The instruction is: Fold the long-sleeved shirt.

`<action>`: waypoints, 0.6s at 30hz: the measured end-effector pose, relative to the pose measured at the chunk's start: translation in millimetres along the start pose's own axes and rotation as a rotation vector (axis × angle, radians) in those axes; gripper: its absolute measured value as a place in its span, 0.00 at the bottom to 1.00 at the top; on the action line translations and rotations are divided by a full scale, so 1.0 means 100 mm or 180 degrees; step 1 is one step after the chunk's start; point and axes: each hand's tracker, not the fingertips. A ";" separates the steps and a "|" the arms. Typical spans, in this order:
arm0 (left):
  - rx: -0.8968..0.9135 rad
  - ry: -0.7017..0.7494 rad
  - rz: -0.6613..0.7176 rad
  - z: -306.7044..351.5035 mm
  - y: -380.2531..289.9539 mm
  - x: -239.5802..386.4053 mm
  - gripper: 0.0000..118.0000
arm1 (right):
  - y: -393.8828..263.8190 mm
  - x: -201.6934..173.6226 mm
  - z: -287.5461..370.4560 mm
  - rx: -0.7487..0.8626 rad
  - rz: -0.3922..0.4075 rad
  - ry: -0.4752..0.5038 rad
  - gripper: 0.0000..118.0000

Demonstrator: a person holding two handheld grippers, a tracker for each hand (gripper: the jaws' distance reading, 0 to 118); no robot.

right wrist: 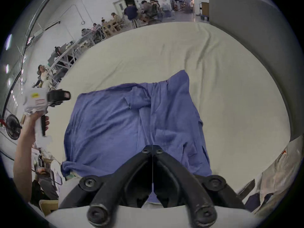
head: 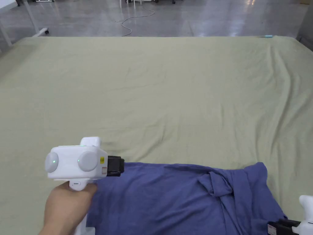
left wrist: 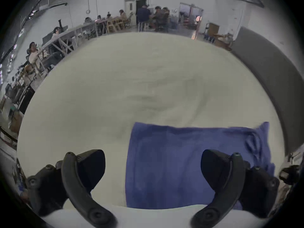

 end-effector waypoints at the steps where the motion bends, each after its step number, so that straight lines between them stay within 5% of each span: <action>1: -0.0118 0.0126 -0.0068 -0.11 0.02 0.00 0.96 | 0.03 0.02 -0.02 -0.0016 -0.0001 -0.0036 0.00; 2: -0.0220 0.0223 -0.0190 -0.28 0.02 -0.01 0.93 | 0.07 0.04 -0.05 -0.0049 0.0036 -0.0129 0.00; 4: -0.0353 0.0096 -0.0341 -0.46 -0.01 -0.04 0.68 | 0.13 0.12 -0.12 -0.0071 0.0017 -0.0342 0.00; 6: -0.0235 0.0032 -0.0291 -0.25 -0.04 -0.04 0.65 | 0.29 0.17 -0.19 -0.0122 0.0069 -0.0376 0.00; 7: -0.0193 -0.0084 -0.0459 -0.19 -0.02 -0.02 0.52 | 0.42 0.20 -0.22 -0.0124 0.0066 -0.0357 0.00; 8: -0.0088 -0.0147 -0.0531 -0.12 -0.01 -0.02 0.27 | 0.59 0.21 -0.28 -0.0134 0.0028 -0.0371 0.04; 9: -0.0111 -0.0382 -0.0435 -0.03 0.00 -0.05 0.00 | 0.77 0.24 -0.35 -0.0070 -0.0096 -0.0395 0.41; 10: -0.0108 -0.0388 -0.0357 0.01 0.03 -0.07 0.00 | 0.93 0.26 -0.46 -0.0057 -0.0253 -0.0417 0.78; 11: -0.0125 -0.0512 -0.0249 0.04 0.06 -0.10 0.00 | 1.11 0.29 -0.61 -0.0081 -0.0265 -0.0514 1.00; 14: -0.0054 -0.0526 -0.0240 0.28 0.10 -0.05 0.00 | 1.60 0.43 -0.94 -0.0198 -0.0349 -0.0614 0.99; 17: -0.0021 -0.0495 -0.0310 0.31 0.17 -0.07 0.00 | 1.89 0.56 -1.56 -0.0789 -0.0772 -0.0542 0.97; 18: -0.0028 -0.0498 -0.0306 0.30 0.17 -0.09 0.00 | 1.90 0.61 -1.70 -0.0961 -0.0894 -0.0478 0.83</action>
